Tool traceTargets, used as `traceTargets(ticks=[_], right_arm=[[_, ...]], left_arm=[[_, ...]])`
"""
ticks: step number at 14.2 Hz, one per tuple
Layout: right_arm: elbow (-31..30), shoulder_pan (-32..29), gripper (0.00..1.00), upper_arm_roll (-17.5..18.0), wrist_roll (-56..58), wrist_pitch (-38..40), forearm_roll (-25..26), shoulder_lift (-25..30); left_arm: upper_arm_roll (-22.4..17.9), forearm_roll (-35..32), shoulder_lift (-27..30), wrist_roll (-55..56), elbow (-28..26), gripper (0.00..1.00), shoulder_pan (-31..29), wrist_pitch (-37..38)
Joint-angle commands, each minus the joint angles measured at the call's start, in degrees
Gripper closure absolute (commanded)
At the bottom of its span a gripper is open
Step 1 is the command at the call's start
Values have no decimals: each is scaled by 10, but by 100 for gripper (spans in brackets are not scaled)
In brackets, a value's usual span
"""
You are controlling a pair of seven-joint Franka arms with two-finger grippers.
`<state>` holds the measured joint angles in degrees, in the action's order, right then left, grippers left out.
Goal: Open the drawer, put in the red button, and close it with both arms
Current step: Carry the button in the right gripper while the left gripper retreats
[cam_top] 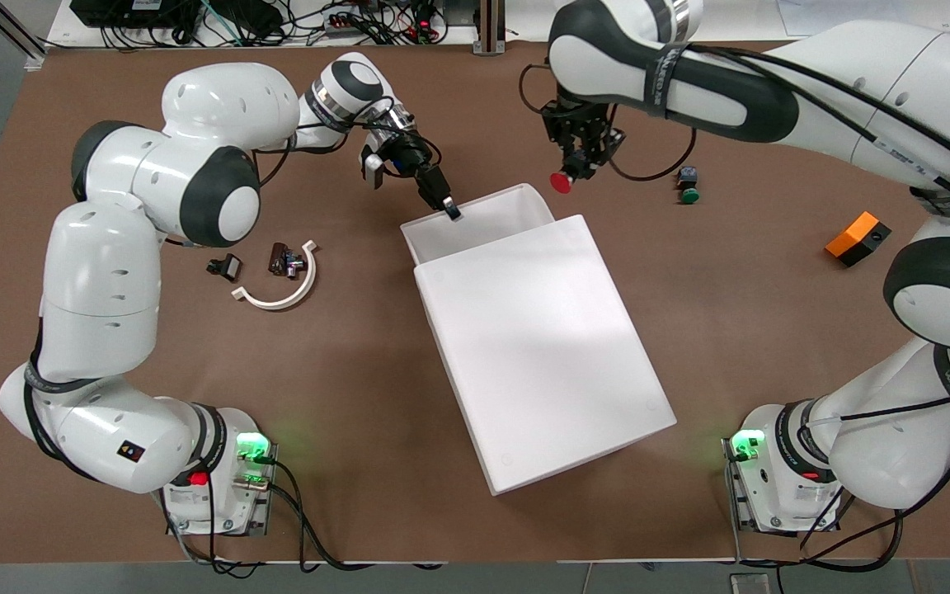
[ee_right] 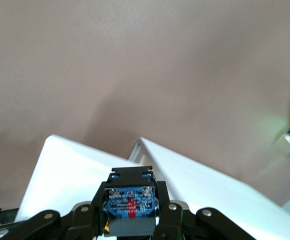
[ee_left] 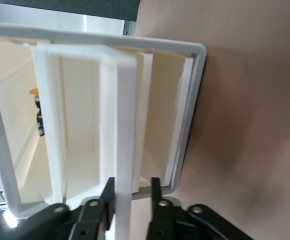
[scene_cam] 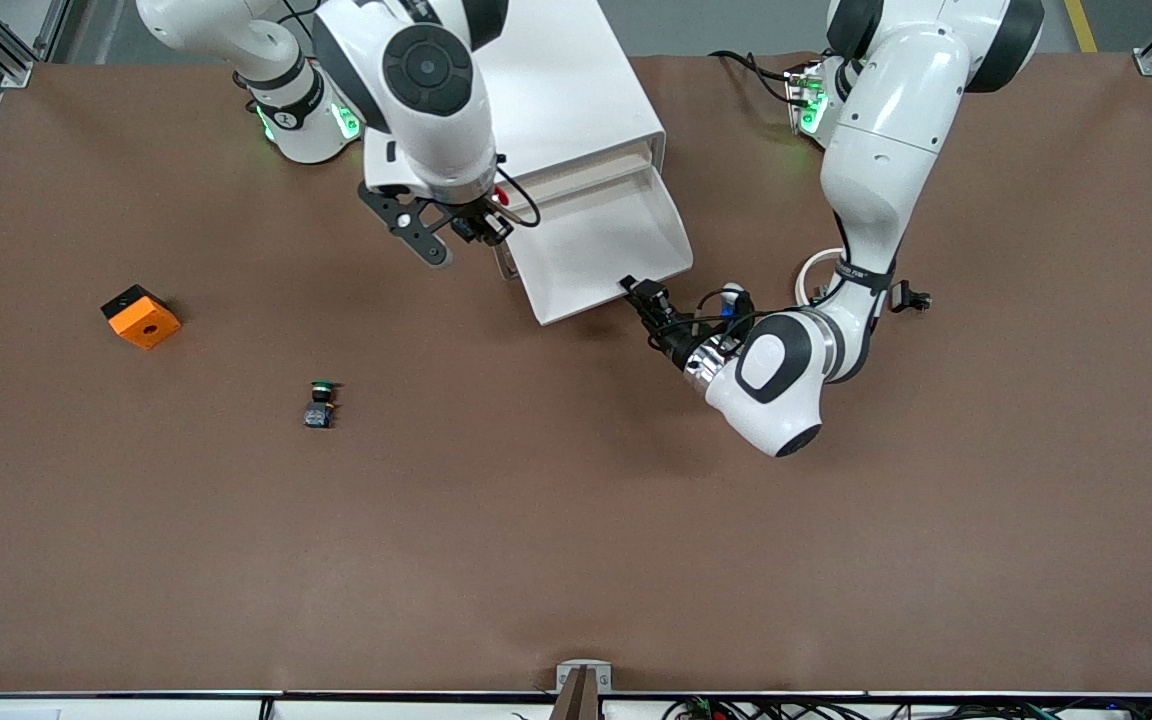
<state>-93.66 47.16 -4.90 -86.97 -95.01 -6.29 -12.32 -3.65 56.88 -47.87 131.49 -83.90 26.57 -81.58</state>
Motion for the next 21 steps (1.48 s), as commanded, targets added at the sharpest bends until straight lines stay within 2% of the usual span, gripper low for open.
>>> traceTargets(ticks=[1, 5, 8, 11, 15, 19, 21], right_arm=[[7, 19, 87, -7, -72, -44, -23, -21], [7, 51, 87, -7, -131, -105, -24, -52], [6, 62, 87, -7, -160, -140, -27, -74], [6, 65, 87, -7, -168, -169, -40, -94], [7, 72, 85, -7, -169, -192, -41, -119], [7, 80, 85, -7, -168, -194, -42, -136], [7, 84, 84, -7, -168, -195, -42, -142]], left_arm=[[-8, -34, -7, 0, 32, 0, -6, 6], [-10, -59, -7, -1, 81, 0, -23, 6], [-14, -63, -7, -2, 126, 0, -62, 6], [-34, -110, 14, -24, 139, 0, -81, 5], [-83, -195, 49, -154, 139, 0, -82, 2], [-87, -333, 79, -355, 139, 0, -75, -15], [-82, -367, 88, -422, 136, 0, -74, -31]])
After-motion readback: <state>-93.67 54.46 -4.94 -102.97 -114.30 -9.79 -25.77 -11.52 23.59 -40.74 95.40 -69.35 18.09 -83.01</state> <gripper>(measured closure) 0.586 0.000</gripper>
